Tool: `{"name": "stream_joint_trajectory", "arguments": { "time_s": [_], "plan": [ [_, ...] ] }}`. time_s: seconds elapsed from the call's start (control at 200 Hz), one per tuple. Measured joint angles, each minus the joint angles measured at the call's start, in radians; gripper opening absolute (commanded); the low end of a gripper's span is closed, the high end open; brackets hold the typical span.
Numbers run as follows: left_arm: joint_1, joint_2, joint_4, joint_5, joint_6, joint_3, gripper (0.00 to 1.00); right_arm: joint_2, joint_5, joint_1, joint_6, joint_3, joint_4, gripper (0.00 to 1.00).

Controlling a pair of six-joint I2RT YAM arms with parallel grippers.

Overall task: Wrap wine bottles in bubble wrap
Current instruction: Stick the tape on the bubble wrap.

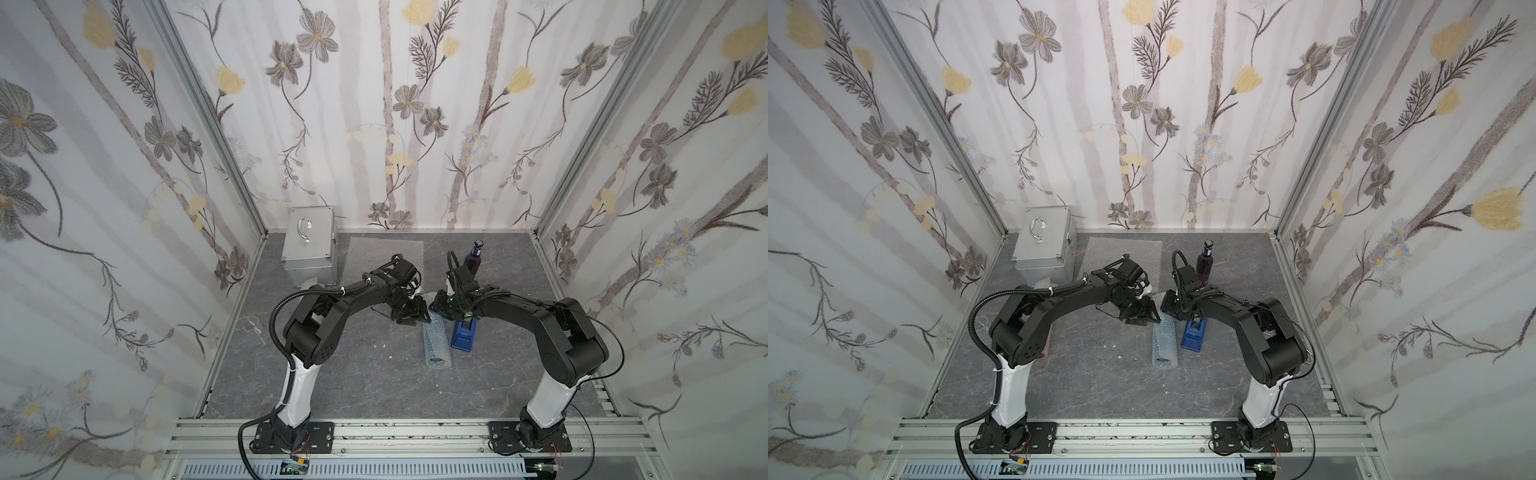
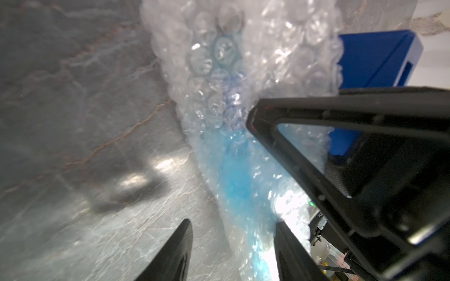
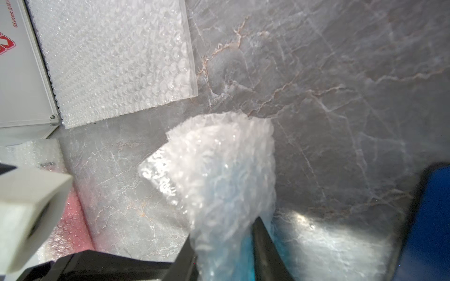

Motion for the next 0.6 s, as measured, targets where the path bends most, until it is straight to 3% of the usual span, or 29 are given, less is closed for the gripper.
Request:
{"name": "stream_joint_trajectory", "arguments": {
  "time_s": [0.26,0.6],
  "plan": [
    [0.002,-0.053,-0.037,-0.02,0.03,-0.035,0.64,-0.006,0.0,0.005,0.017,-0.024,0.043,0.28],
    [0.029,-0.053,-0.013,0.077,0.034,-0.091,0.48,-0.006,0.0,0.007,0.017,-0.039,0.078,0.28]
  ]
}}
